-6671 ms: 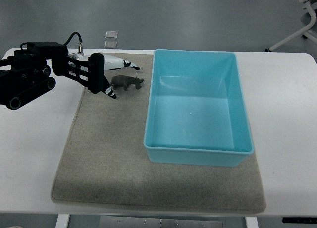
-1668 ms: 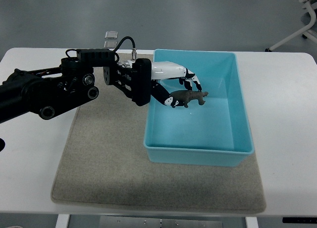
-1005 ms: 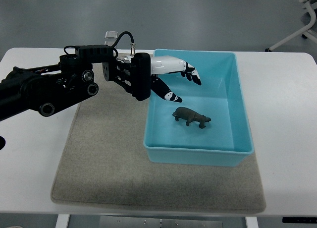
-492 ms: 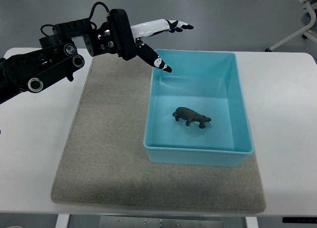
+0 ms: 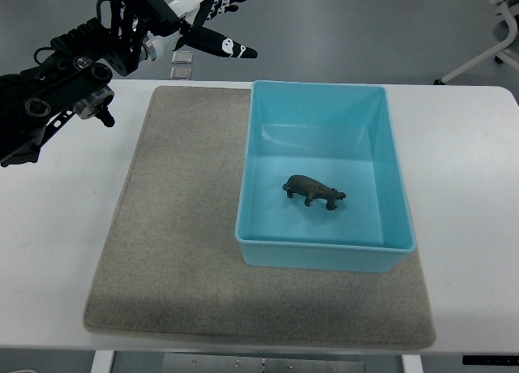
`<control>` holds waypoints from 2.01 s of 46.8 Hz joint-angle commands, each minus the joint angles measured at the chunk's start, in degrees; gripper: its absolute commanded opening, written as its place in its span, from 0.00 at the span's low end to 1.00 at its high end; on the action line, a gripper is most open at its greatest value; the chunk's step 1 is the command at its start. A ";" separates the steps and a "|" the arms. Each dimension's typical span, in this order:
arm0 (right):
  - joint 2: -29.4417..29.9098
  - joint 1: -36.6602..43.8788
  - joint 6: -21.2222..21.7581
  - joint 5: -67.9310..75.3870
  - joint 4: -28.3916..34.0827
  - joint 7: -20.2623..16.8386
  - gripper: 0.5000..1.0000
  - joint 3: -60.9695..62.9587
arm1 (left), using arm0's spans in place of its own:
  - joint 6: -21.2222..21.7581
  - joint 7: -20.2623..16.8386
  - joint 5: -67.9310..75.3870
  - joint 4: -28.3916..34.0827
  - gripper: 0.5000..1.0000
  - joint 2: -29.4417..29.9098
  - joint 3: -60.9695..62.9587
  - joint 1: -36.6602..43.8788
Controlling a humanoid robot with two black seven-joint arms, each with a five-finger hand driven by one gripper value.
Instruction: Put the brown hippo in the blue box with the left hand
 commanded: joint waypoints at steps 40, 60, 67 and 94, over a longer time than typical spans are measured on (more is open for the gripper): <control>0.00 -0.07 0.00 0.00 0.00 0.00 0.87 -0.04 | -4.66 6.06 -49.20 17.25 1.00 -6.24 -0.24 2.68; 0.00 0.01 0.00 0.00 0.00 0.00 0.87 -0.04 | -13.80 5.18 -50.78 20.95 1.00 -8.27 -2.70 4.44; 0.00 -0.07 0.00 0.00 0.00 0.00 0.87 -0.04 | -15.30 5.09 -53.24 21.12 1.00 -8.27 -2.62 4.62; 0.00 -0.07 0.00 0.00 0.00 0.00 0.87 -0.04 | -15.47 5.09 -52.54 21.21 1.00 -8.00 -2.62 5.41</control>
